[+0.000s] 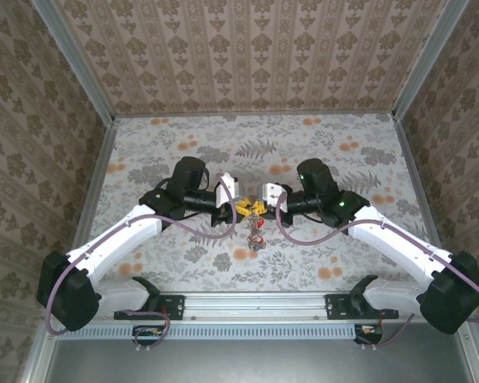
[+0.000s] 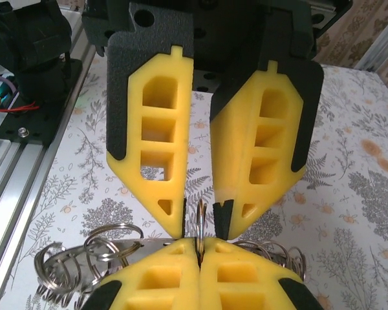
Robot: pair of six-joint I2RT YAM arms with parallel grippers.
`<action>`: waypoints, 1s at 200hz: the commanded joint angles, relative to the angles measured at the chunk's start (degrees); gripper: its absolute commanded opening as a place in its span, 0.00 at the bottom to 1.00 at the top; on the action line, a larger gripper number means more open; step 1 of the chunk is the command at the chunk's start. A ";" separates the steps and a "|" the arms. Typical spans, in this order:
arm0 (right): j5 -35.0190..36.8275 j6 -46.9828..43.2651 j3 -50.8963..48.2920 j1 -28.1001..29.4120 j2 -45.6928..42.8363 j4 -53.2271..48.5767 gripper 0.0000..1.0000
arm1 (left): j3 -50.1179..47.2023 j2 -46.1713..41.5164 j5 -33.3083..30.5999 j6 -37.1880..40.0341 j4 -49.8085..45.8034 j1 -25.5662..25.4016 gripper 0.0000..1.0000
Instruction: Put the keys on the keyring
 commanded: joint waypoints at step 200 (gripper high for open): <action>21.79 34.13 -5.33 -4.63 -2.79 11.47 0.49 | 1.49 -10.02 -24.85 -1.86 -7.77 5.13 0.00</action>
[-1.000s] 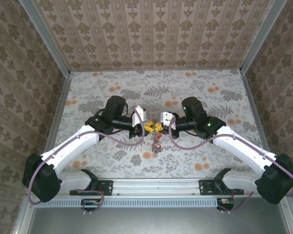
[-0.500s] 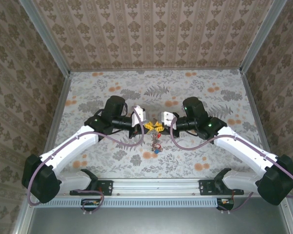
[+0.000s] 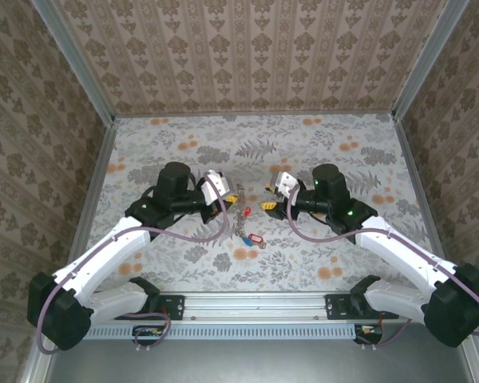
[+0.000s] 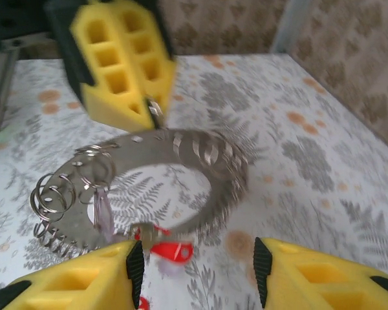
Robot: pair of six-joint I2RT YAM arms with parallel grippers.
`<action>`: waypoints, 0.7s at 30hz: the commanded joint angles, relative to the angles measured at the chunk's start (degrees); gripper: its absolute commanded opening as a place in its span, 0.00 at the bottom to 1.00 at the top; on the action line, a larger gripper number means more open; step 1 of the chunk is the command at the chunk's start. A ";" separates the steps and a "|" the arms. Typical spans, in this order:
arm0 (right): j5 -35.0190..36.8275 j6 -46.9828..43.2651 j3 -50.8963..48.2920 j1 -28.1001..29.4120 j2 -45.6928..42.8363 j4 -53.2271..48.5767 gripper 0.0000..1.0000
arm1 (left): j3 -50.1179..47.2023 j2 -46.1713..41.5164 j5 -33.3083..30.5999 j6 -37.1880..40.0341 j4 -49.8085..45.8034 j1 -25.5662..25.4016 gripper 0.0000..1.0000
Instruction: Put the keys on the keyring
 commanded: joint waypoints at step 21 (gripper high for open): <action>27.05 45.20 8.31 16.05 26.73 -29.78 0.30 | -1.10 -5.07 -0.97 0.50 -10.47 12.95 0.00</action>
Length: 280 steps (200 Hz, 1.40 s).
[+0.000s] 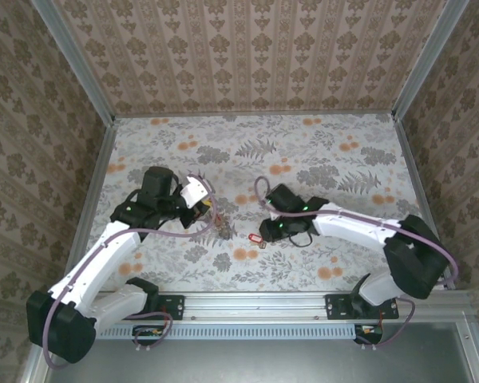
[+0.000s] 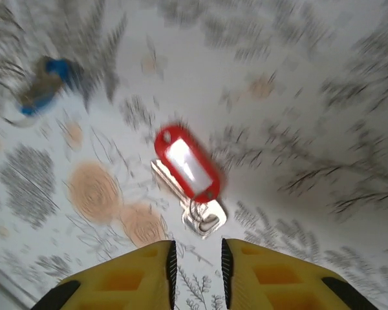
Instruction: Put the keys on the keyring
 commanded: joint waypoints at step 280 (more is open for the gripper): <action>17.04 -0.65 7.78 7.11 11.03 -7.64 0.21 | 0.10 -4.47 7.28 -5.09 5.91 5.57 0.00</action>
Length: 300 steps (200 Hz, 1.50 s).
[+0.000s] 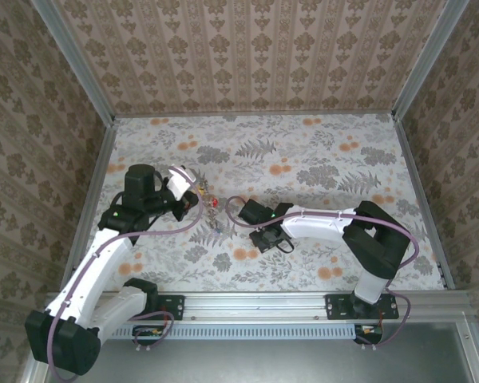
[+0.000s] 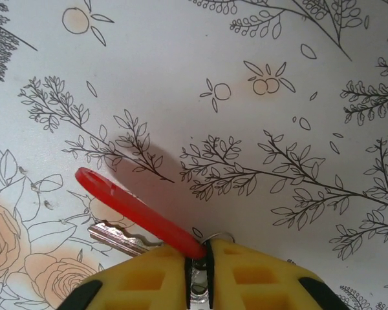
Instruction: Put the keys on the keyring
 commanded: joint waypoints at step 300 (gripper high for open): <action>4.76 -2.38 -3.01 -5.20 -5.95 -0.68 0.07 | 0.92 2.04 2.75 0.43 -0.32 0.28 0.00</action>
